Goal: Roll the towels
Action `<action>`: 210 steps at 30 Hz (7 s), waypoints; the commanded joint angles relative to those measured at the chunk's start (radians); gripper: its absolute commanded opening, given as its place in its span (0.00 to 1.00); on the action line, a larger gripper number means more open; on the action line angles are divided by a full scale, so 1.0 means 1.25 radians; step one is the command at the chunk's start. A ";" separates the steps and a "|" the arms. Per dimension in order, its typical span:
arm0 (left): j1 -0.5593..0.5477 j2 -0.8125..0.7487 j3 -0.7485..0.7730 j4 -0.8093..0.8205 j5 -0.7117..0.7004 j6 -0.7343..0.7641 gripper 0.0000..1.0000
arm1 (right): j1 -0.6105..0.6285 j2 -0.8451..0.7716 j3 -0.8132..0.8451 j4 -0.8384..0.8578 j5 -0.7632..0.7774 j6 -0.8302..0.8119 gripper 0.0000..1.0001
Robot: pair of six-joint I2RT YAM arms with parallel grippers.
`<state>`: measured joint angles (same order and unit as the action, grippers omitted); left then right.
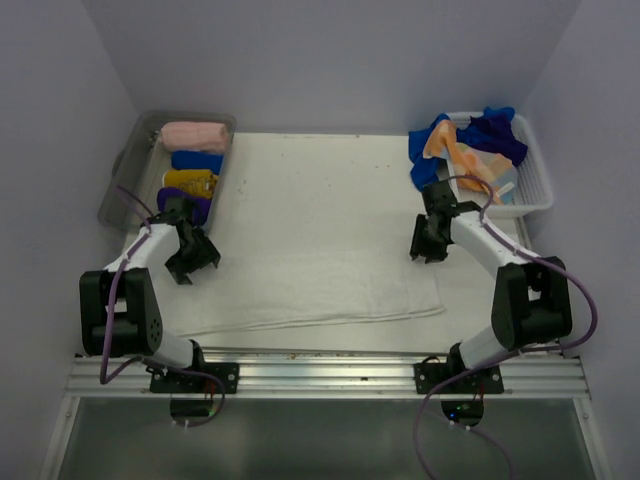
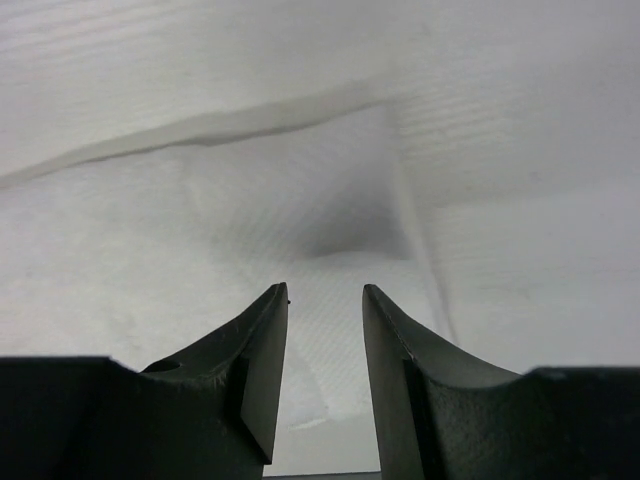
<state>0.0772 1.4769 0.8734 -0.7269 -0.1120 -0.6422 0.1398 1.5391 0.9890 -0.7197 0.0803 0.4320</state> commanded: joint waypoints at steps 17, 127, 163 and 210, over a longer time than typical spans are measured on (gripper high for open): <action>0.001 -0.028 0.006 -0.012 -0.014 0.012 0.76 | 0.020 0.172 0.072 0.130 0.042 0.045 0.32; -0.553 0.159 0.347 0.049 0.070 -0.031 0.76 | 0.168 -0.270 0.376 -0.166 0.058 0.076 0.00; -0.397 0.232 0.246 0.097 -0.082 0.025 0.73 | 0.255 -0.234 0.319 -0.118 0.033 0.093 0.00; -0.324 0.121 -0.007 0.180 0.113 -0.009 0.00 | 0.658 0.236 0.566 0.021 0.058 0.171 0.00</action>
<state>-0.3241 1.5997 0.8738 -0.5354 0.0166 -0.6674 0.9489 1.8034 1.6230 -0.7387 0.1394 0.6159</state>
